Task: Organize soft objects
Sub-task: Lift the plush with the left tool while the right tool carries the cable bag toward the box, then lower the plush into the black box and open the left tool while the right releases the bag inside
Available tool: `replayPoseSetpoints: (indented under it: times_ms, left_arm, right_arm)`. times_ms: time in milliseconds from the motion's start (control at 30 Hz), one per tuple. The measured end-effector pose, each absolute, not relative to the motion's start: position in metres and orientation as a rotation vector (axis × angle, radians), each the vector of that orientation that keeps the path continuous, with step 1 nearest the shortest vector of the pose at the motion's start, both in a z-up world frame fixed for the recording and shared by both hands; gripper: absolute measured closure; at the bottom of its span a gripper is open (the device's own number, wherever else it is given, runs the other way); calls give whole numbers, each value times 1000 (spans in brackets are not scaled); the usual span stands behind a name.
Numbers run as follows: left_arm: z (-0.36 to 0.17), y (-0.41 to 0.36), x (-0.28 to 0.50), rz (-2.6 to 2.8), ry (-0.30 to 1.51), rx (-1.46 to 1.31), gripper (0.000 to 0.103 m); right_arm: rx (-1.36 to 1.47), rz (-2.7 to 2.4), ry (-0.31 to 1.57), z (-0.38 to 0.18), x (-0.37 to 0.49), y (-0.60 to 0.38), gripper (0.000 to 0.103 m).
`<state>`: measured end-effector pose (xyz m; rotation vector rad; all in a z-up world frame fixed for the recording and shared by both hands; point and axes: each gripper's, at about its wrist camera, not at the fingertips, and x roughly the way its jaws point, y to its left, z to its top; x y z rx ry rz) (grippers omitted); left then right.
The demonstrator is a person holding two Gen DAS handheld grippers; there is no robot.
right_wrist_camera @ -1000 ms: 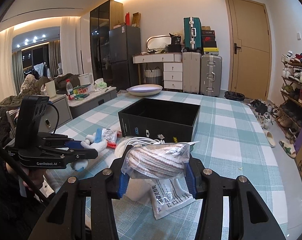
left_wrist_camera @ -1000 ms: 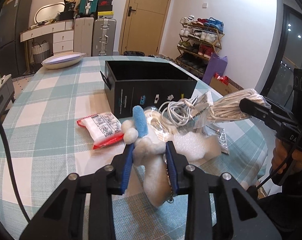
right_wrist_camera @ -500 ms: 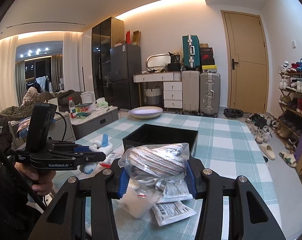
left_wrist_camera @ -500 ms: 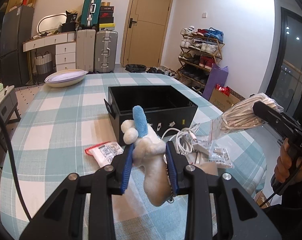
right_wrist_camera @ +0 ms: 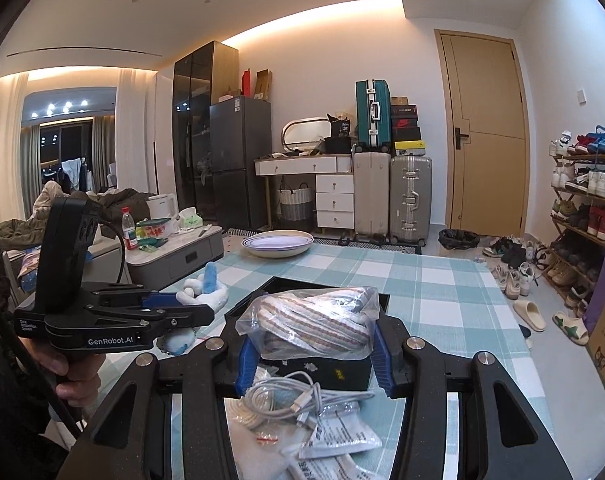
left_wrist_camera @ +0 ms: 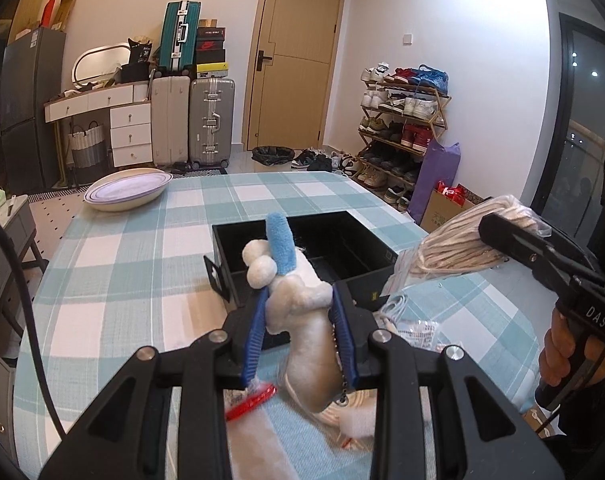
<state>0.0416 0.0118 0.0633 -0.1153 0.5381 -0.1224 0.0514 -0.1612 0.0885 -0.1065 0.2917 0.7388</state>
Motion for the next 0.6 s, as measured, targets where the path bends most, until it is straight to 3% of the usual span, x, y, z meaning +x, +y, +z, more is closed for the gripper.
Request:
replayPoseSetpoints:
  times_ms: [600]
  left_arm:
    - [68, 26, 85, -77, 551, -136, 72]
  right_arm:
    - [-135, 707, 353, 92, 113, -122, 56]
